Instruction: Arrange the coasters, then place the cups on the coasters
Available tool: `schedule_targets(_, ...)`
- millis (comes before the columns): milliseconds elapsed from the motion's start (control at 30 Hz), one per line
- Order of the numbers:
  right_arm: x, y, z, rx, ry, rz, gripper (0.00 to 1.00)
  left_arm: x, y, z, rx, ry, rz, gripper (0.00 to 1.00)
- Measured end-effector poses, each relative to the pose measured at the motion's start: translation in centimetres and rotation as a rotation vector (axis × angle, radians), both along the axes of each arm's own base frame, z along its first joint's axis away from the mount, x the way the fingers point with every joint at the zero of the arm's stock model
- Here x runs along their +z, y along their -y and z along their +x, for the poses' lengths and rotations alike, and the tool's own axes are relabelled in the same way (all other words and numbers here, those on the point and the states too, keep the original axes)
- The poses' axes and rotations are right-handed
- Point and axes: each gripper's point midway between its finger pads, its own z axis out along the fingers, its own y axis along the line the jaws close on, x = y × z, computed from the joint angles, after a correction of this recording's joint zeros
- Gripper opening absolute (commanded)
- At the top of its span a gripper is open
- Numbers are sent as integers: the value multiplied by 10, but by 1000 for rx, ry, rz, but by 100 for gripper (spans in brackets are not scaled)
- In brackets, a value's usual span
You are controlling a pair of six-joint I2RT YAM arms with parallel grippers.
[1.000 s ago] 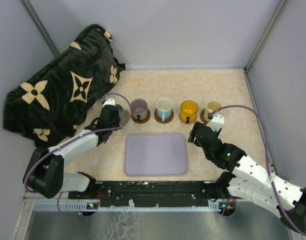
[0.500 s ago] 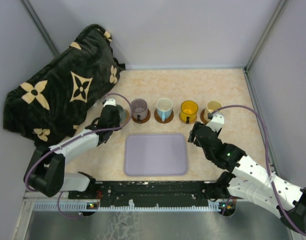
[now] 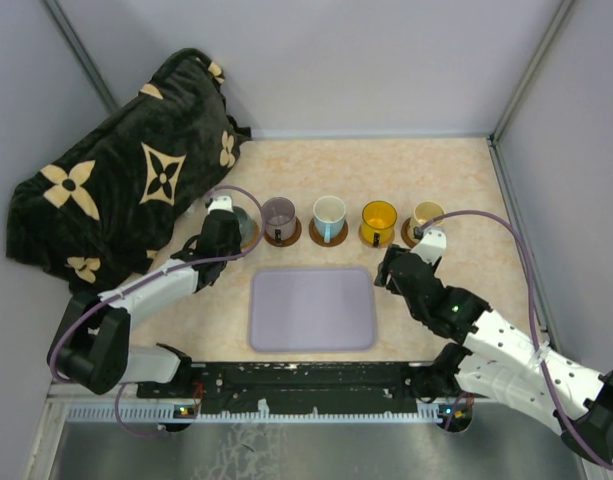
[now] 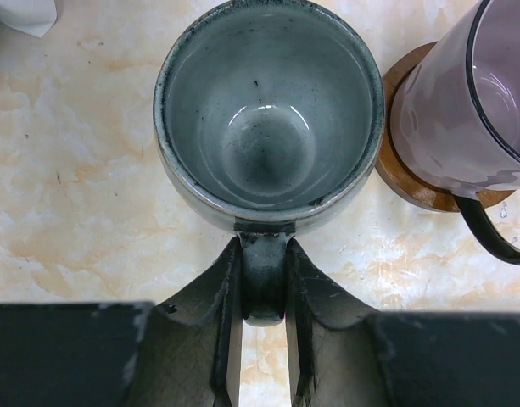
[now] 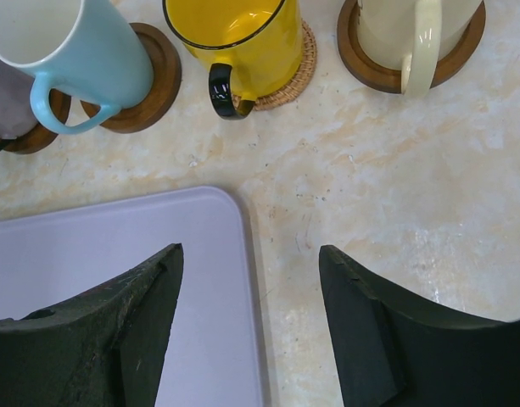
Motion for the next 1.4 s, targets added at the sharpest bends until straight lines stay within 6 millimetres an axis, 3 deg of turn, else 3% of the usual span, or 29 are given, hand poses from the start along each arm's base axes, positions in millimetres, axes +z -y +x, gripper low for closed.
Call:
schedule_targets(533,0,-2,0,6,0,10,66,-8,0,3,5,-16,18,3)
schedule_targets(667,-2,-3,0,7,-5,14,66,-8,-1,4,9,-14,21,18)
schedule_targets(833,-5,-3,-1,9,-10,11,66,-7,-1,5,19,-10,21,61)
schedule_targets(867,-5,-4,-1,11,-10,13,66,-4,-1,7,24,-5,20,66)
schedule_targets(1400,-5,-7,-1,23,-14,22,66,24,-6,17,70,69,15,75)
